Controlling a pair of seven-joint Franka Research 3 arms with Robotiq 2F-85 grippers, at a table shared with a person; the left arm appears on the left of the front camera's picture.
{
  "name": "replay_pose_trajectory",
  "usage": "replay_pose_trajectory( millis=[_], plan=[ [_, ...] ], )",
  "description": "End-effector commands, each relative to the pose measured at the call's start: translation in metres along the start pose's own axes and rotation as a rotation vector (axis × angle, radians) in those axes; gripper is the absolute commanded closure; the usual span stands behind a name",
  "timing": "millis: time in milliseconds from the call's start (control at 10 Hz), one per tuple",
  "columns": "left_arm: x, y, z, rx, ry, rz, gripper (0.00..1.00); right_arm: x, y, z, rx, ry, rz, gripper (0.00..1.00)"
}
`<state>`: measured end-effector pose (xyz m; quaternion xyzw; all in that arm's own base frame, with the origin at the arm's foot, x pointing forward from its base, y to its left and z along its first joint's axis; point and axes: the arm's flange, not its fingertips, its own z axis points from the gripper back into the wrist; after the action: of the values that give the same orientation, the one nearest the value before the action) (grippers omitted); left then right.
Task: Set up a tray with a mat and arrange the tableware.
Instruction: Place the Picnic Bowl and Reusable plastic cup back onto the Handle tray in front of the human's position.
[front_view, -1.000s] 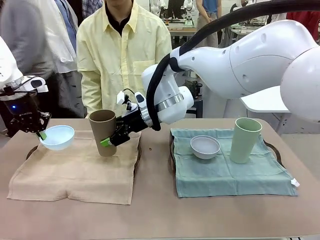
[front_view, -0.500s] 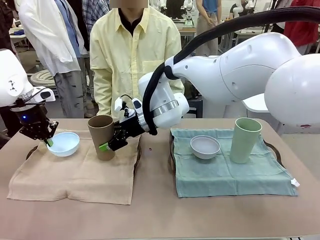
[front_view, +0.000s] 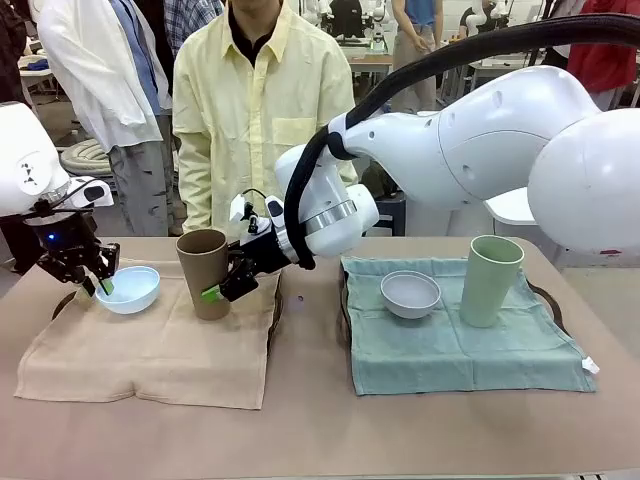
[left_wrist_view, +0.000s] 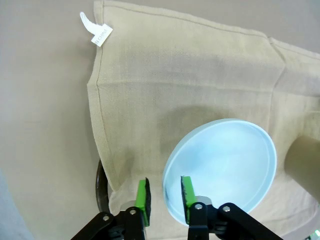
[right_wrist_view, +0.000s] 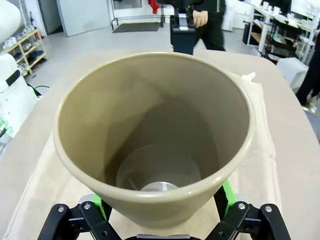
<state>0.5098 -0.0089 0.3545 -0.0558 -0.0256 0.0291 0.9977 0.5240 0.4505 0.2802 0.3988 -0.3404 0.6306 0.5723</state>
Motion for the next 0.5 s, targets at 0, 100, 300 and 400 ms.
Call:
replay_pose_trajectory(
  millis=[0, 100, 300, 400],
  plan=[
    [-0.006, 0.006, 0.02, 0.015, -0.003, -0.014, 0.0, 0.013, 0.009, 0.028, -0.056, 0.144, -0.045, 0.0],
    [-0.009, 0.011, 0.033, 0.03, -0.006, -0.015, 0.0, 0.018, 0.012, 0.05, -0.094, 0.181, -0.06, 0.0],
    [-0.022, 0.02, 0.069, 0.059, -0.014, -0.032, 0.35, 0.037, 0.027, 0.093, -0.13, 0.303, -0.11, 0.0],
    [-0.032, 0.021, 0.092, 0.069, -0.033, -0.06, 0.35, 0.051, 0.036, 0.119, -0.14, 0.407, -0.206, 0.0]
  ],
)
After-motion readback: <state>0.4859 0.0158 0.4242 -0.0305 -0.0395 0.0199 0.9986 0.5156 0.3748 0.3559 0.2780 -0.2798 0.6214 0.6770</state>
